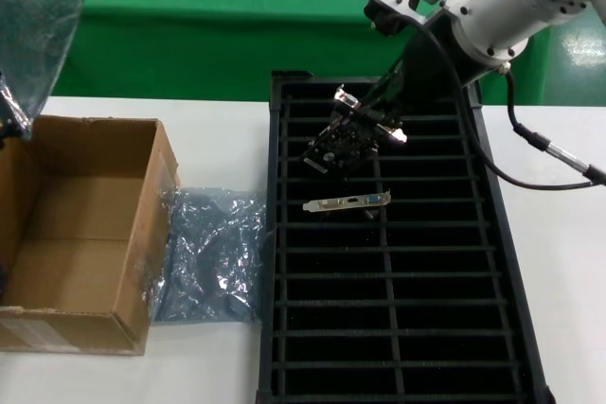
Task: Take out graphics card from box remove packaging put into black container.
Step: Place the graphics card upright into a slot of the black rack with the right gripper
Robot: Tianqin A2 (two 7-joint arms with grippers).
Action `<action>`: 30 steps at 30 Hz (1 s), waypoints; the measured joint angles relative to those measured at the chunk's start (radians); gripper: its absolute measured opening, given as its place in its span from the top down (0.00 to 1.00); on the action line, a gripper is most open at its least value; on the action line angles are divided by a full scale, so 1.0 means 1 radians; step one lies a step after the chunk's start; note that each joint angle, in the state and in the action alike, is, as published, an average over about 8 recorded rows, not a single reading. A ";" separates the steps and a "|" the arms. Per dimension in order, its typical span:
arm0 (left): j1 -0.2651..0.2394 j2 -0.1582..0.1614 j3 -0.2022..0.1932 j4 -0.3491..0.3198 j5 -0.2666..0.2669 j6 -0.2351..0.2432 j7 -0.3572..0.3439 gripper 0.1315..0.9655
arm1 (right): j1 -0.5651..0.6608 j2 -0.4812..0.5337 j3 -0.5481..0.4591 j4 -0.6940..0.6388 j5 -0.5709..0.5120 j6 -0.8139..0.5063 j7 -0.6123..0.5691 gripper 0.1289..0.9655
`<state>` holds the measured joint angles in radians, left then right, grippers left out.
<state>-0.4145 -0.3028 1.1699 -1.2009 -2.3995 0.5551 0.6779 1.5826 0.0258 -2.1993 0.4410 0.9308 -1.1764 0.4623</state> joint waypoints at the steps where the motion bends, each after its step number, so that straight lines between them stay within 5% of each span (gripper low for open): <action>1: 0.000 0.003 -0.004 0.000 0.009 0.004 -0.003 0.99 | 0.006 -0.003 -0.006 -0.014 0.007 0.005 -0.015 0.93; 22: -0.024 0.049 -0.084 0.036 0.126 0.081 -0.002 0.99 | 0.130 -0.026 -0.463 -0.139 0.424 0.026 -0.238 0.93; 30: -0.025 0.061 -0.105 0.036 0.152 0.089 0.000 0.99 | 0.140 -0.026 -0.541 -0.121 0.478 0.043 -0.271 0.93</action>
<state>-0.4392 -0.2423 1.0653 -1.1652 -2.2476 0.6444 0.6775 1.7222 0.0000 -2.7404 0.3200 1.4091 -1.1333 0.1915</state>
